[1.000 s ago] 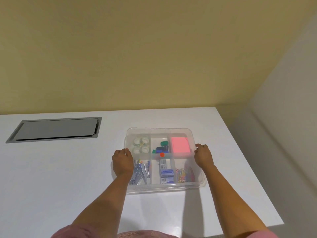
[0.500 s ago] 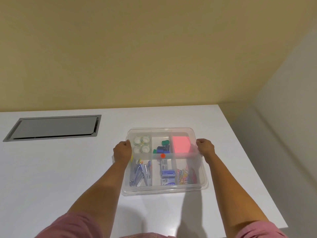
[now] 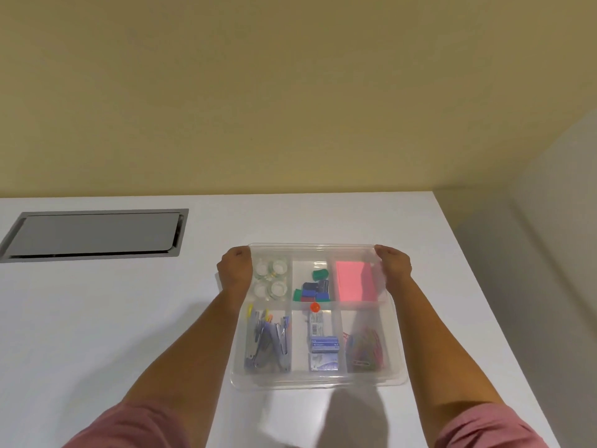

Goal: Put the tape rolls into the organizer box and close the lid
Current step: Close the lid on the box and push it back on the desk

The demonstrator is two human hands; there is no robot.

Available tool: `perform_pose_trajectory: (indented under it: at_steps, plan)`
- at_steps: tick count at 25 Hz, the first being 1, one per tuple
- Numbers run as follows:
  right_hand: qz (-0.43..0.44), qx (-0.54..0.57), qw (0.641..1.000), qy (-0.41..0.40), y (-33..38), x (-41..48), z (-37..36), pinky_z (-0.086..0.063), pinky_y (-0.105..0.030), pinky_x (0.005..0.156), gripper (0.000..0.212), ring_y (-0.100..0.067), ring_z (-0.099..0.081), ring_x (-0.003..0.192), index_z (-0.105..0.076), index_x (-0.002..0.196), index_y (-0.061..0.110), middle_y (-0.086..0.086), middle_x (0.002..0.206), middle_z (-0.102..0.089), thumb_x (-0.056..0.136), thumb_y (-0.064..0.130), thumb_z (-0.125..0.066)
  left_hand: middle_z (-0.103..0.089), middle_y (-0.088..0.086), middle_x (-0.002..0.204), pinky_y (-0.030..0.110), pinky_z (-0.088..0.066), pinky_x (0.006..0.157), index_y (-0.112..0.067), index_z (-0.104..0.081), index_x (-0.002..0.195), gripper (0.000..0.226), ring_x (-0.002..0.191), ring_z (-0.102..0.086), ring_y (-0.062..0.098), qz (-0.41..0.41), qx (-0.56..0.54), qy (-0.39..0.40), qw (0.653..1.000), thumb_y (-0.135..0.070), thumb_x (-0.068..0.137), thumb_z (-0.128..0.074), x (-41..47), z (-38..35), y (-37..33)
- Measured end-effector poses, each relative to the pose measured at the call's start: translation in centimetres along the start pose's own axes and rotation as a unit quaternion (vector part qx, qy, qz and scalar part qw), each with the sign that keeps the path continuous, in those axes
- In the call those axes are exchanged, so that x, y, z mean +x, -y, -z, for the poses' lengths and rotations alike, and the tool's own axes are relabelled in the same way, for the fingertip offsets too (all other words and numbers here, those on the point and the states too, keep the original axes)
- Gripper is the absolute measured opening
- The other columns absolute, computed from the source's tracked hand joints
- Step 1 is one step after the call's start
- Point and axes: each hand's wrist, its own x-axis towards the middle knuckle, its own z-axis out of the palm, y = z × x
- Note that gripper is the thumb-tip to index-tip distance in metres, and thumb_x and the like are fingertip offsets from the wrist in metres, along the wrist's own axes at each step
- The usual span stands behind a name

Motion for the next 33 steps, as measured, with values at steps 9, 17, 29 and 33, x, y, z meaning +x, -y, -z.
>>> perform_pose_trajectory:
  at_steps: [9,17,29,33]
  plan:
    - [-0.006,0.025,0.999,-0.024,-0.7,1.2,-1.1,-0.045,-0.032,0.088,0.029,-0.032,-0.058,0.115,-0.071,0.111,0.006,-0.012,0.121,-0.067,0.092,0.027,-0.062,-0.054,0.008,0.073,0.034,-0.043,0.077,-0.004,-0.059,0.071,0.035,0.078,-0.047,0.025,0.009,-0.043,-0.006,0.999,-0.026,0.096,-0.049,1.0,-0.7,0.4]
    - [0.004,-0.024,1.000,-0.004,-0.6,1.4,-1.2,-0.048,-0.037,0.085,0.031,-0.026,-0.053,0.090,-0.070,0.109,0.008,-0.016,0.116,-0.067,0.096,0.030,-0.054,-0.050,-0.001,0.061,0.030,-0.039,0.077,-0.017,-0.047,0.054,0.047,0.079,-0.050,0.025,0.093,-0.081,0.012,0.992,-0.036,0.096,-0.053,1.7,-0.9,0.3]
    - [0.033,-0.046,0.998,-0.015,-1.2,1.7,-1.6,-0.045,-0.032,0.082,0.033,-0.021,-0.051,0.091,-0.069,0.110,0.007,-0.004,0.101,-0.061,0.099,0.029,-0.048,-0.064,0.006,0.089,0.026,-0.041,0.077,-0.008,-0.069,0.091,0.030,0.087,-0.056,0.022,0.046,-0.091,-0.035,0.994,-0.035,0.096,-0.056,1.4,-1.7,1.2]
    - [0.056,-0.042,0.997,-0.027,-1.4,1.4,-1.6,-0.042,-0.027,0.083,0.030,-0.020,-0.054,0.096,-0.067,0.113,0.005,-0.008,0.115,-0.065,0.098,0.026,-0.051,-0.068,0.013,0.108,0.030,-0.047,0.088,-0.004,-0.066,0.107,0.034,0.102,-0.062,0.028,0.006,-0.074,-0.051,0.996,-0.034,0.097,-0.053,1.1,-1.7,1.3]
